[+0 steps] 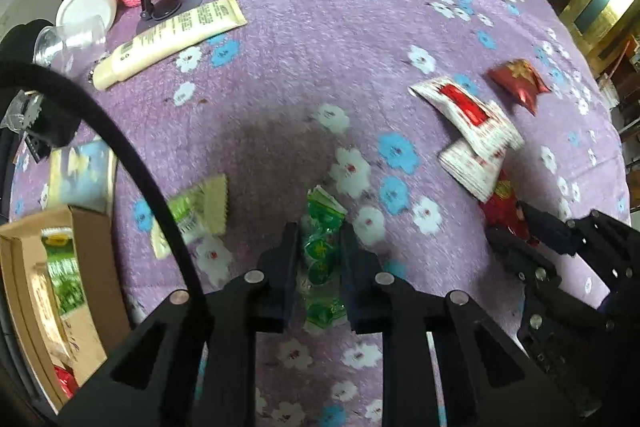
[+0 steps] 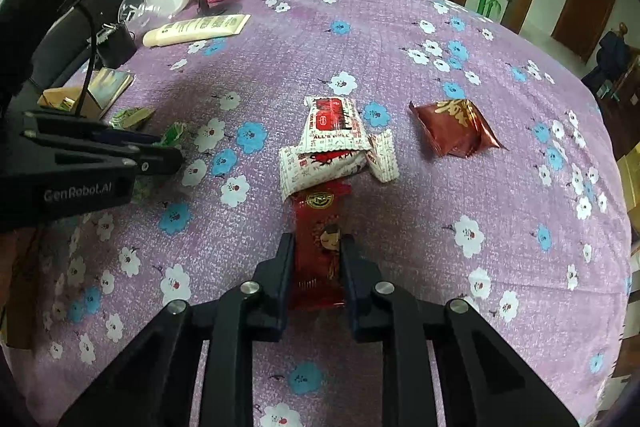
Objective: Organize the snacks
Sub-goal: 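Grasp green-wrapped candy with left tool while right tool grasps red cartoon candy bar, then carry both held candies over to the cardboard box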
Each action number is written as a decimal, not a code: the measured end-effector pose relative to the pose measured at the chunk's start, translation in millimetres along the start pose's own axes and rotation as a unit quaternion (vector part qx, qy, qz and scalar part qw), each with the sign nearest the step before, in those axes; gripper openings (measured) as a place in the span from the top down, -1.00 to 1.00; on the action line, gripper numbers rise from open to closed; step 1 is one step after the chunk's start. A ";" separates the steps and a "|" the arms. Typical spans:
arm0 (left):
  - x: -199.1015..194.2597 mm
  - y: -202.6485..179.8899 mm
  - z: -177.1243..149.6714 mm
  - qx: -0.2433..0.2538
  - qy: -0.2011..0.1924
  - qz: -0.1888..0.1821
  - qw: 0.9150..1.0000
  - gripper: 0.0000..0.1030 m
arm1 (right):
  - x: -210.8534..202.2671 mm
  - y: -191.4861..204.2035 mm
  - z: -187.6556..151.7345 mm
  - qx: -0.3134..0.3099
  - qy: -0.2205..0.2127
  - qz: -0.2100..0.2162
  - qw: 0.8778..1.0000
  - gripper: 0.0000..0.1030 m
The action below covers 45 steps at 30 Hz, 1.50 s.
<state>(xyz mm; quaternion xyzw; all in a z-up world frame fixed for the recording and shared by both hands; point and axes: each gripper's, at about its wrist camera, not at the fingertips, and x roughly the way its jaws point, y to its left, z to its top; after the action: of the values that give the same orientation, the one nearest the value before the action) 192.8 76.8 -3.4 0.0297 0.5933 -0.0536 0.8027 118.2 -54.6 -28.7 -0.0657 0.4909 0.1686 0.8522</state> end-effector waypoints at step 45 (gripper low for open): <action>-75.5 1.8 -199.5 -0.046 -0.063 -0.045 0.996 0.58 | -86.9 61.2 -118.7 0.017 0.006 0.064 0.998 0.60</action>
<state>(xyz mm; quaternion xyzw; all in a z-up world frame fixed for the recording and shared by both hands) -18.3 104.6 10.0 -0.0372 0.5444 -0.0639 0.8356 -40.1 -49.8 -11.2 -0.0209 0.5023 0.2142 0.8375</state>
